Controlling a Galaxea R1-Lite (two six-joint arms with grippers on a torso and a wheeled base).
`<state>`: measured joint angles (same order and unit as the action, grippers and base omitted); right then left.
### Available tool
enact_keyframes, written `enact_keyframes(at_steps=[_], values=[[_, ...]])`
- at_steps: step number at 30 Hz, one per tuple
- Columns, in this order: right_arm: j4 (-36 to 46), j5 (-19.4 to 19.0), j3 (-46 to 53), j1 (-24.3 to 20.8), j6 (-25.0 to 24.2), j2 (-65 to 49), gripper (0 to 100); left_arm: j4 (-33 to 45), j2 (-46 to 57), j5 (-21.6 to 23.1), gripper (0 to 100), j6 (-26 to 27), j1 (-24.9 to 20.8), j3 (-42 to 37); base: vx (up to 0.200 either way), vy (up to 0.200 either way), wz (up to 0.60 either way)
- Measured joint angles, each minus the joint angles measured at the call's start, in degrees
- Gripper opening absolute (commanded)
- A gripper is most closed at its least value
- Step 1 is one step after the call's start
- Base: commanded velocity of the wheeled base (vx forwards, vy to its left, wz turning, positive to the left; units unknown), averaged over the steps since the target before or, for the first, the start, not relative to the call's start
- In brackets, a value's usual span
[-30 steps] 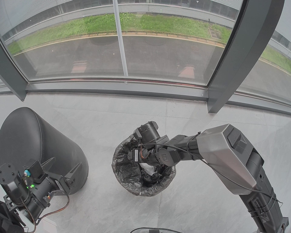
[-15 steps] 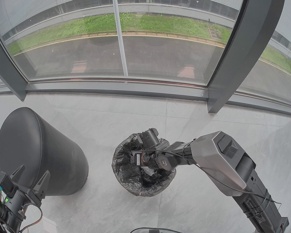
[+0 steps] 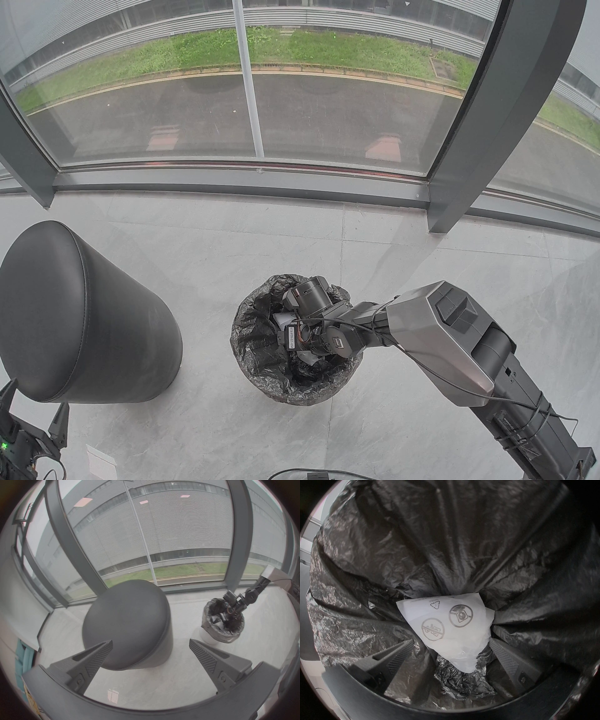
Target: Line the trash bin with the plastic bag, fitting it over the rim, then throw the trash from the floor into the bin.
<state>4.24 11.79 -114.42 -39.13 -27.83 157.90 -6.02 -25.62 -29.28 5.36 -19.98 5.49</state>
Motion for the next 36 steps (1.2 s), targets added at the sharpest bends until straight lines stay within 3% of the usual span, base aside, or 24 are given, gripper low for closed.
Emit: enact_keyframes(at_steps=[4, 13, 28, 36], values=[[0.2, 0.2, -0.1, 0.0, 0.0, -0.3, 100, 2.0, 5.1, -0.2, 100, 0.8, 4.9, 1.6, 0.000, 0.000, 0.00], [2.8, 0.5, 1.5, -1.0, -0.7, -9.1, 100, 2.6, 9.6, -0.2, 100, 1.3, 9.7, 3.7, 0.000, 0.000, 0.00], [2.3, 1.0, 18.2, -4.5, -3.2, -36.3, 100, 2.7, 13.8, 1.4, 100, 1.4, 19.9, 2.7, 0.000, 0.000, 0.00], [-1.2, 1.0, 27.7, -4.7, -3.3, -52.0, 100, 1.6, 18.0, 3.0, 100, 1.0, 22.3, -1.7, 0.000, 0.000, 0.00]])
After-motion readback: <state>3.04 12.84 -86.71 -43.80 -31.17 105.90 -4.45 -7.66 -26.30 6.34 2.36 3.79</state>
